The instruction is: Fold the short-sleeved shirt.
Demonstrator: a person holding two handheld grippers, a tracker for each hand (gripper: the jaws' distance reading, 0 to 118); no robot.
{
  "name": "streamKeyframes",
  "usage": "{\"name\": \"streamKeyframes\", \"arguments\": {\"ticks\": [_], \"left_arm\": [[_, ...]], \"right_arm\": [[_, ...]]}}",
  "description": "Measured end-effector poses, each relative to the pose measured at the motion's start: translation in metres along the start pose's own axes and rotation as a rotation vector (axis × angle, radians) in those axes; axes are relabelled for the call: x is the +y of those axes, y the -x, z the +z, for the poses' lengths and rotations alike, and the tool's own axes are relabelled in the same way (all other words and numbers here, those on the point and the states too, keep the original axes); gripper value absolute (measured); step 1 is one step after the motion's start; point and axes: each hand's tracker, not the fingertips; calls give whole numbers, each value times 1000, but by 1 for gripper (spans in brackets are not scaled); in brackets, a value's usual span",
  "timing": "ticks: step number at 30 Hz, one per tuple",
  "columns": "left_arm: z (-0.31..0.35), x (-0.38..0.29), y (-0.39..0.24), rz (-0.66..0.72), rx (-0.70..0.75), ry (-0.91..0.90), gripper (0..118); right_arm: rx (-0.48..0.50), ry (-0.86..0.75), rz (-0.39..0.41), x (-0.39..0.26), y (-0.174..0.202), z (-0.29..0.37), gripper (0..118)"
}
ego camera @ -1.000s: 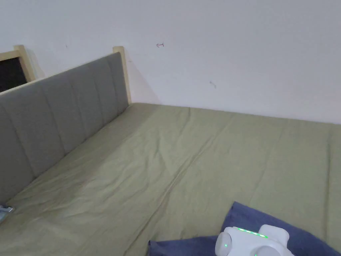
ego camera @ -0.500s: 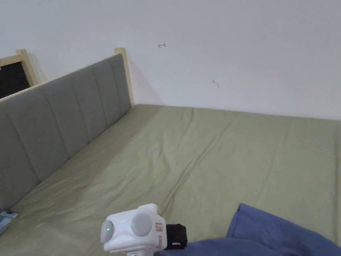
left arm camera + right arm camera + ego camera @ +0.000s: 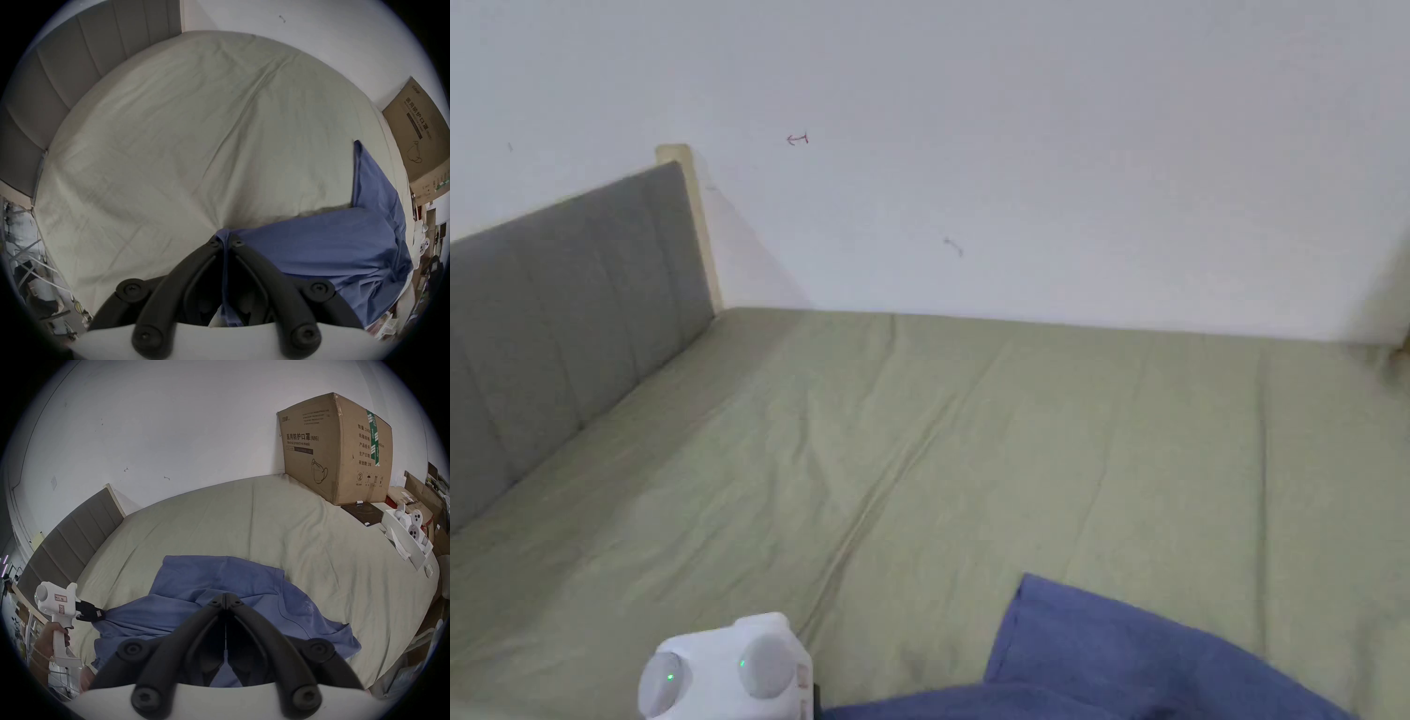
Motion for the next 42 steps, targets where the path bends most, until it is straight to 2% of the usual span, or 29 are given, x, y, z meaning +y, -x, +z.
{"name": "streamKeyframes", "arguments": {"ticks": [2, 4, 5, 6, 7, 8, 9, 10, 11, 12, 14, 16, 18, 19, 20, 21, 22, 24, 25, 26, 28, 30, 32, 33, 34, 35, 36, 38, 42], "left_arm": [[18, 0, -1, -53, -10, -70, 2], [32, -3, 5, -9, -78, -94, 2], [39, -3, 7, 18, -103, -113, 2], [44, -3, 7, 27, -114, -124, 2], [48, -3, 5, 1, -107, -132, 2], [53, -3, 6, -12, -107, -142, 2], [56, -2, 4, -16, -106, -147, 2], [57, -1, 3, -21, -111, -154, 2], [59, 1, 2, -21, -120, -156, 2], [60, 0, 2, -17, -131, -164, 2], [59, 2, -1, -31, -135, -165, 2], [52, 4, 0, -44, -126, -168, 2], [44, 7, 2, -43, -122, -159, 2], [36, 9, 4, -37, -120, -154, 2], [29, 11, 7, -16, -106, -138, 2], [24, 12, 9, 5, -93, -116, 2], [21, 13, 12, 13, -108, -112, 2], [22, 11, 13, 12, -121, -116, 2], [22, 11, 14, 13, -118, -116, 2], [22, 11, 14, 13, -119, -118, 2], [25, 11, 12, 12, -121, -114, 2], [31, 11, 12, 5, -121, -124, 2], [38, 10, 11, -7, -124, -138, 2], [43, 12, 12, -6, -125, -140, 2], [48, 13, 12, -7, -126, -147, 2], [55, 14, 12, -14, -133, -165, 2], [63, 15, 11, -14, -131, -177, 2], [79, 20, 9, -25, -128, -218, 2], [122, 39, -1, -80, -116, -324, 2]], "right_arm": [[47, -11, 12, 9, -3, -2, 1], [98, 11, 36, 23, -2, -10, 2], [113, 19, 57, 33, -2, -16, 9], [107, 7, 62, 41, -2, -22, 40], [101, -3, 108, 51, 2, -29, 75], [99, -6, 148, 60, 4, -38, 104], [109, -6, 147, 69, 5, -50, 118], [130, -4, 145, 79, 2, -65, 118], [216, 0, 161, 88, 3, -78, 118], [151, 32, 157, 98, 0, -98, 118], [86, 144, 242, 109, -2, -142, 118], [98, 262, 300, 110, -6, -189, 116], [127, 411, 304, 101, -9, -234, 104], [124, 468, 271, 92, -9, -253, 104], [110, 514, 288, 84, -9, -271, 101], [87, 566, 314, 76, -7, -286, 95], [33, 599, 340, 67, -5, -294, 78], [43, 506, 339, 67, -3, -287, 74], [41, 516, 332, 71, -3, -282, 72], [50, 502, 345, 72, -5, -278, 65], [46, 490, 337, 75, -7, -271, 8], [68, 524, 300, 77, -9, -262, 5], [77, 528, 338, 79, -5, -254, 5], [46, 502, 373, 82, -4, -249, 5], [45, 478, 363, 88, -4, -240, 5], [74, 449, 328, 97, -7, -231, 5], [90, 424, 257, 106, -9, -220, 5], [117, 369, 190, 129, -16, -198, 5], [78, 226, 161, 181, -28, -143, 5]]}}
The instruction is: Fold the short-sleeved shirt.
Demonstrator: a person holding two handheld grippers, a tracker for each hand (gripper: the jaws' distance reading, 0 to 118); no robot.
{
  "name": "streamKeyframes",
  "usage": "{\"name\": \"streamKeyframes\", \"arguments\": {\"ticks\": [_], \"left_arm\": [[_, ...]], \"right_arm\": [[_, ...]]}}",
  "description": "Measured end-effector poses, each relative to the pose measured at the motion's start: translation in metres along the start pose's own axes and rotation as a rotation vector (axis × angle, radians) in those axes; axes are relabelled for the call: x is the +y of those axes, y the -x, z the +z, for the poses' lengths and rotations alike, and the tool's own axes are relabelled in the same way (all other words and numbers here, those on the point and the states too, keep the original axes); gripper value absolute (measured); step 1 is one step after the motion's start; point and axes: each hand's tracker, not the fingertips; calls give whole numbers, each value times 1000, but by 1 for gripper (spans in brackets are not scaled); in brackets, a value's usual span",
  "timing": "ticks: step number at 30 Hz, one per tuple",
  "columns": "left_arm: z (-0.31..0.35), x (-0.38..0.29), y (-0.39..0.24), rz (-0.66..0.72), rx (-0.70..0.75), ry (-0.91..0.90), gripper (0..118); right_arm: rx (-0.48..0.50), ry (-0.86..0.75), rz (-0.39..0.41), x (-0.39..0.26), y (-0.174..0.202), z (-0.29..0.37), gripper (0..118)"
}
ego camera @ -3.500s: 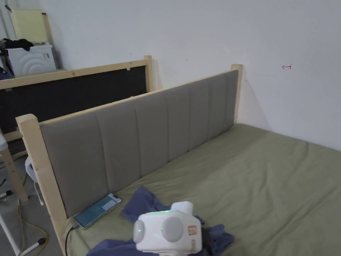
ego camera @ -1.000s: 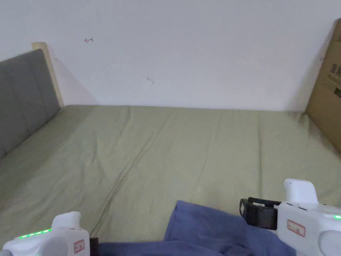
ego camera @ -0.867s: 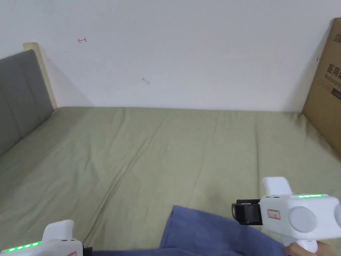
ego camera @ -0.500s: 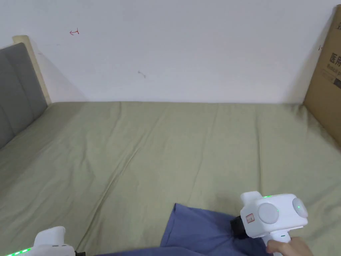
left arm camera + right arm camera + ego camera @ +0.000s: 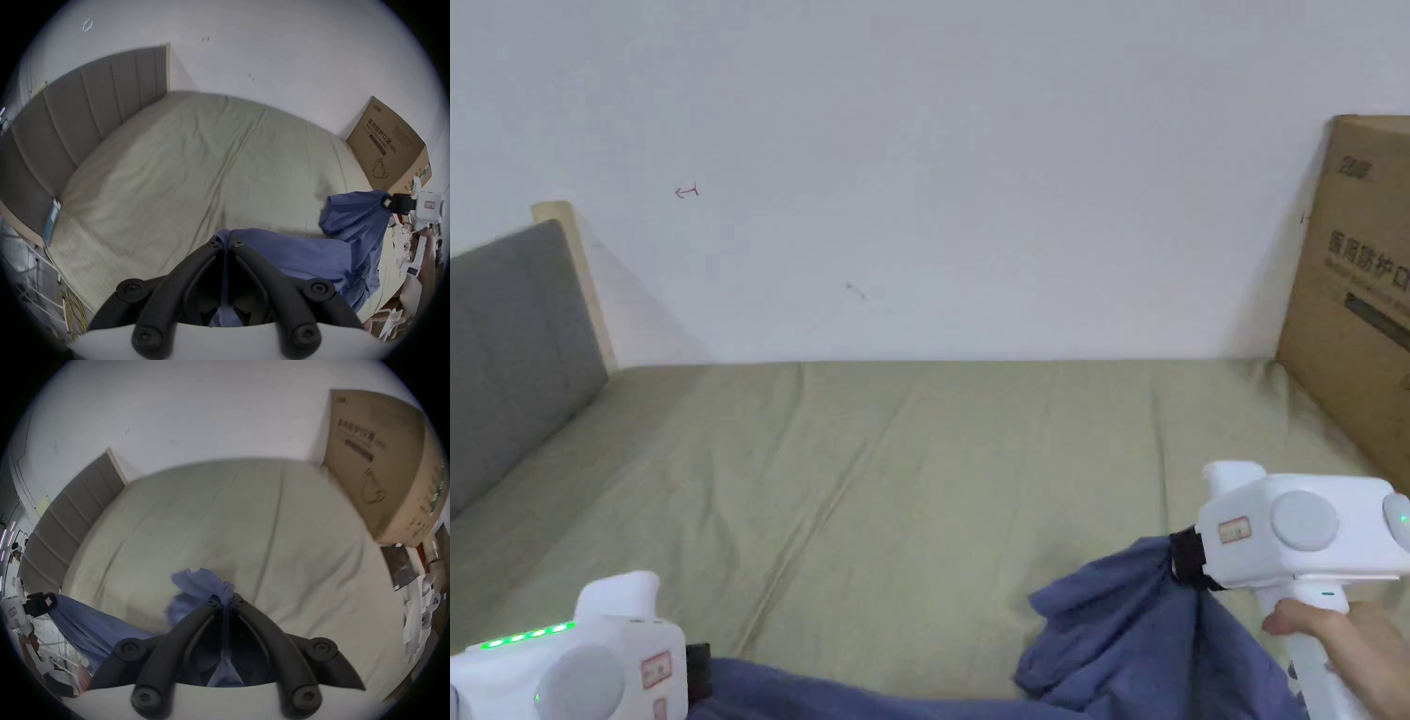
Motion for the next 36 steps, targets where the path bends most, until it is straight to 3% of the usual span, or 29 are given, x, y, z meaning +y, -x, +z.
{"name": "streamKeyframes", "arguments": {"ticks": [5, 9, 13, 17, 19, 21, 25, 27, 31, 33, 36], "left_arm": [[42, 65, -7, -6, 2, -165, 2], [82, 127, -22, -52, -43, -255, 2], [115, 183, -44, -85, -66, -366, 2], [124, 233, -63, -147, -70, -411, 2], [124, 264, -73, -135, -77, -430, 2], [122, 291, -84, -156, -55, -468, 2], [110, 345, -99, -180, -15, -497, 2], [112, 372, -98, -93, -43, -543, 2], [119, 413, -107, -208, -11, -636, 2], [119, 415, -106, -148, -28, -676, 2], [94, 407, -110, -204, 28, -653, 2]], "right_arm": [[-17, -173, -99, 39, -23, 94, 5], [-142, -300, -73, 75, -48, 156, 5], [-69, -429, -162, 103, -67, 207, 5], [-179, -504, -114, 146, -65, 235, 5], [-165, -559, -196, 171, -65, 244, 5], [-147, -599, -230, 201, -60, 248, 5], [-182, -613, -178, 258, -47, 251, 5], [-169, -702, -233, 280, -43, 262, 5], [-182, -718, -203, 313, -34, 274, 5], [-187, -757, -209, 305, -24, 272, 5], [-243, -679, -121, 304, -25, 245, 5]]}}
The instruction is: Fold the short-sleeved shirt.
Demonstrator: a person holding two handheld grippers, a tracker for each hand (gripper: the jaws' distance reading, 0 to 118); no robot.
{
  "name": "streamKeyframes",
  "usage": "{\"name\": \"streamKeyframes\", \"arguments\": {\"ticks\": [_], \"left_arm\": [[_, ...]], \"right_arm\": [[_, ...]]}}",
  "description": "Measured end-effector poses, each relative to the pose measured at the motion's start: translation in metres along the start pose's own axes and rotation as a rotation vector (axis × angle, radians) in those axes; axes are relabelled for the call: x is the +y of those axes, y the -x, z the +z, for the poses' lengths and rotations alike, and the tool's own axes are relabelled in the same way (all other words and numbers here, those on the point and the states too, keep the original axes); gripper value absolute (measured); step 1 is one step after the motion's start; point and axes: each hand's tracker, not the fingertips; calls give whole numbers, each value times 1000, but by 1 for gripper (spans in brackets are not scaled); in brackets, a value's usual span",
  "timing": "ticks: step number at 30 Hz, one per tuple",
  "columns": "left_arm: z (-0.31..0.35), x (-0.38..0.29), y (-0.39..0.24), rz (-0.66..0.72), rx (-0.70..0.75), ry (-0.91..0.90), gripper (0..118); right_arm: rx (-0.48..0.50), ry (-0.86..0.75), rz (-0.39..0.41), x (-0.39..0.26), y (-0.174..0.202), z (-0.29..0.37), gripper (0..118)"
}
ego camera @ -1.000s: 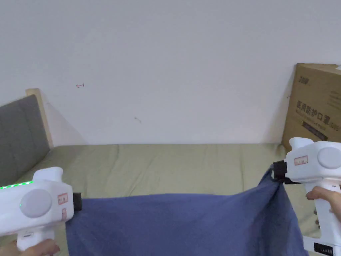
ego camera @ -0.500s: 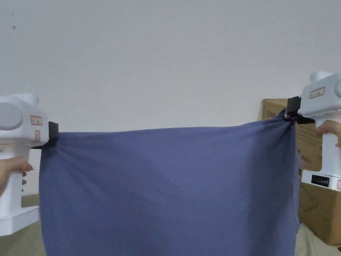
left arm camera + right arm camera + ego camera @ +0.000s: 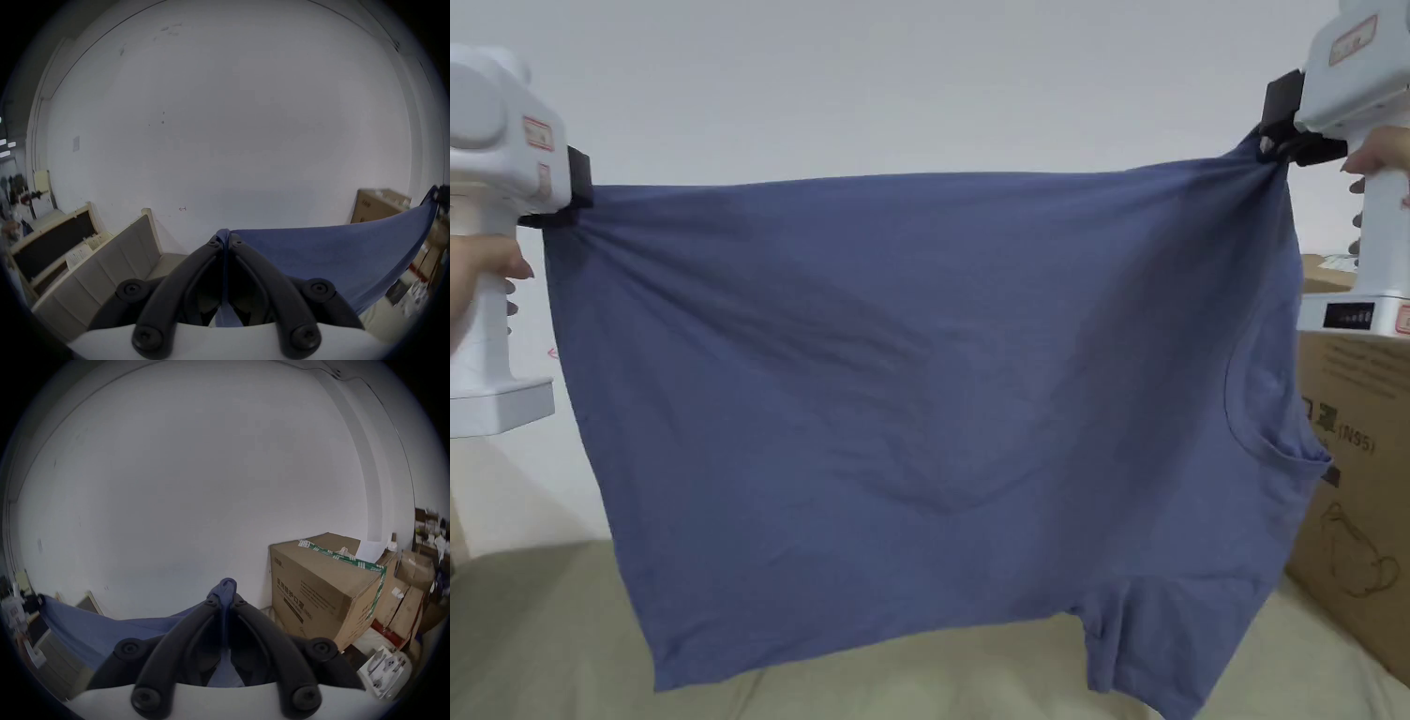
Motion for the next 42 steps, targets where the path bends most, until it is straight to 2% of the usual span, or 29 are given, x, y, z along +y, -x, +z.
{"name": "streamKeyframes", "arguments": {"ticks": [4, 7, 8, 11, 14, 16, 18, 22, 23, 27, 28, 32, 34, 38, 42], "left_arm": [[-30, -52, -21, -20, 40, 78, 2], [-72, -108, -34, -14, 40, 186, 2], [-88, -132, -38, -35, 44, 243, 2], [-136, -217, -52, -64, 96, 393, 2], [-156, -310, -67, -81, 113, 545, 2], [-166, -360, -74, -92, 118, 621, 2], [-185, -400, -71, -108, 108, 728, 2], [-175, -438, -66, -104, 84, 776, 2], [-172, -441, -63, -139, 75, 775, 2], [-128, -445, -43, -91, 38, 723, 2], [-113, -445, -38, -81, 36, 709, 2], [-25, -448, -15, -57, 5, 654, 2], [19, -451, -3, -59, 24, 651, 2], [128, -467, 19, 7, 61, 626, 2], [210, -489, 31, -48, 53, 680, 2]], "right_arm": [[-6, 75, -37, -53, -4, -39, 5], [-43, 215, -9, -110, -8, -84, 5], [-41, 265, -4, -132, -12, -102, 5], [-28, 387, -65, -209, -23, -141, 5], [-83, 564, -40, -290, -32, -179, 5], [-92, 644, -39, -339, -37, -193, 5], [-40, 738, -92, -382, -45, -203, 5], [-101, 805, -88, -428, -55, -194, 5], [-84, 796, -96, -430, -58, -189, 5], [-5, 733, -63, -428, -62, -138, 5], [0, 710, -82, -426, -63, -119, 5], [41, 686, -40, -435, -64, -41, 5], [37, 681, -44, -446, -67, 4, 5], [36, 674, -121, -488, -72, 108, 5], [14, 687, -102, -514, -71, 193, 5]]}}
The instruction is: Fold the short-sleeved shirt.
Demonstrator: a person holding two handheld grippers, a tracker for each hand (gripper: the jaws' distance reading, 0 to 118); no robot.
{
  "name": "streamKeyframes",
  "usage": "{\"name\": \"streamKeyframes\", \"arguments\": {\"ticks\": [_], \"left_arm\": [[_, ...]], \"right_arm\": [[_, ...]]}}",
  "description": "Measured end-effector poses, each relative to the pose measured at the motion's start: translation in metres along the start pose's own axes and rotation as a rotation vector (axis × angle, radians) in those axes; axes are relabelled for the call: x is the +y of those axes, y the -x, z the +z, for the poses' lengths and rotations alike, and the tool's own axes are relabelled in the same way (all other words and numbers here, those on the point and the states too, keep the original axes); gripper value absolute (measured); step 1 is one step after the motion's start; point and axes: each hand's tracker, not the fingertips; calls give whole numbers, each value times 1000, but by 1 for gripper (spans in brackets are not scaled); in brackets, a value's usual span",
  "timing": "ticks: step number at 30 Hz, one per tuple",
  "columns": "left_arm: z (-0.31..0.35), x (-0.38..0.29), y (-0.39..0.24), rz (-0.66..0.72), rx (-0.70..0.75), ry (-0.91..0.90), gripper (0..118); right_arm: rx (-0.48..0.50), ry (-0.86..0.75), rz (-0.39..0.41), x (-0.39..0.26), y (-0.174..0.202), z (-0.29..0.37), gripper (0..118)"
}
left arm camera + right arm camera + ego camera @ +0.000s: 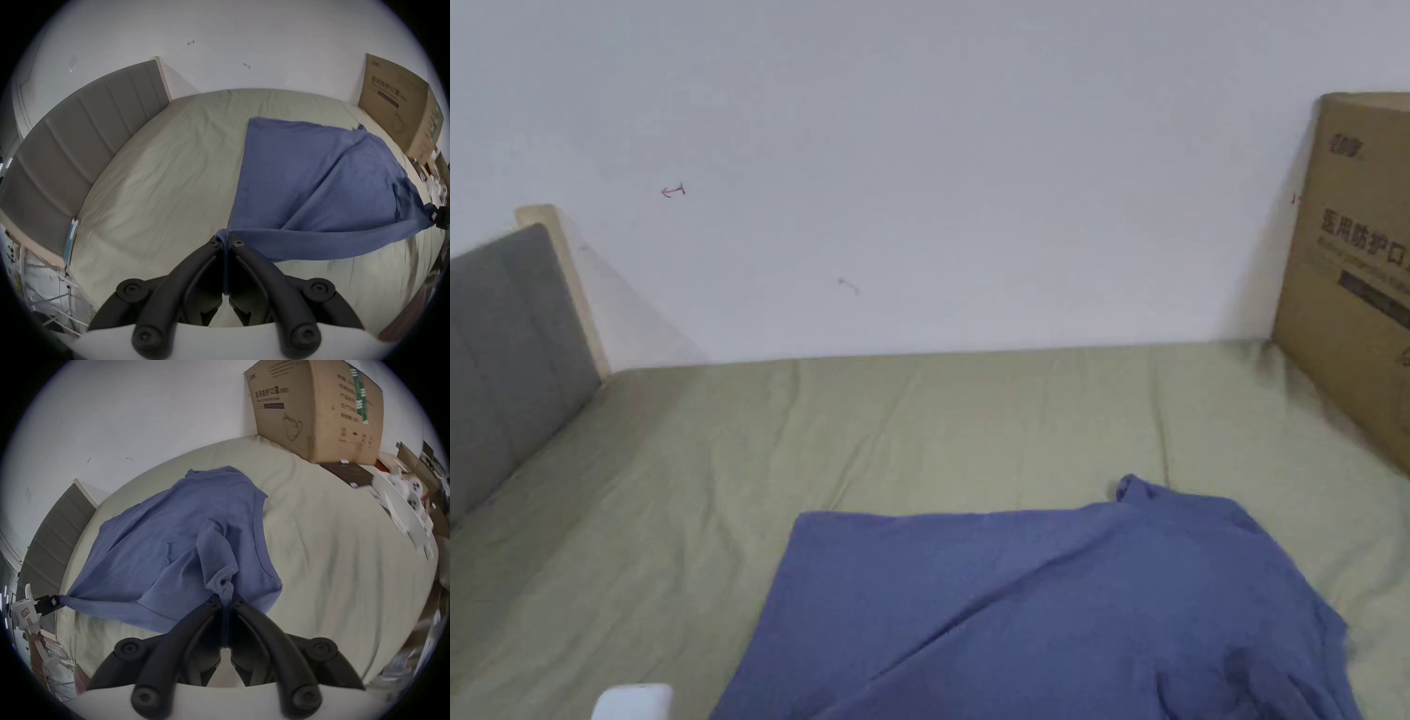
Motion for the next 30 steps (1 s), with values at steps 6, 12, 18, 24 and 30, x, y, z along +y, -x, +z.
{"name": "streamKeyframes", "arguments": {"ticks": [6, 12, 18, 24, 30], "left_arm": [[55, -78, 18, -5, -17, 25, 2], [73, -96, 20, 19, -77, -45, 73], [95, -93, 34, 136, -168, -74, 104], [109, -117, 34, 132, -202, -90, 1], [86, -136, 52, 214, -207, -48, 29]], "right_arm": [[-29, 8, -85, -64, -30, 52, 5], [-3, 33, -142, -85, -45, 57, 53], [32, -43, -179, -78, -50, 83, 106], [10, -75, -55, -90, -27, 94, 0], [33, -15, -71, -107, -22, 71, 0]]}}
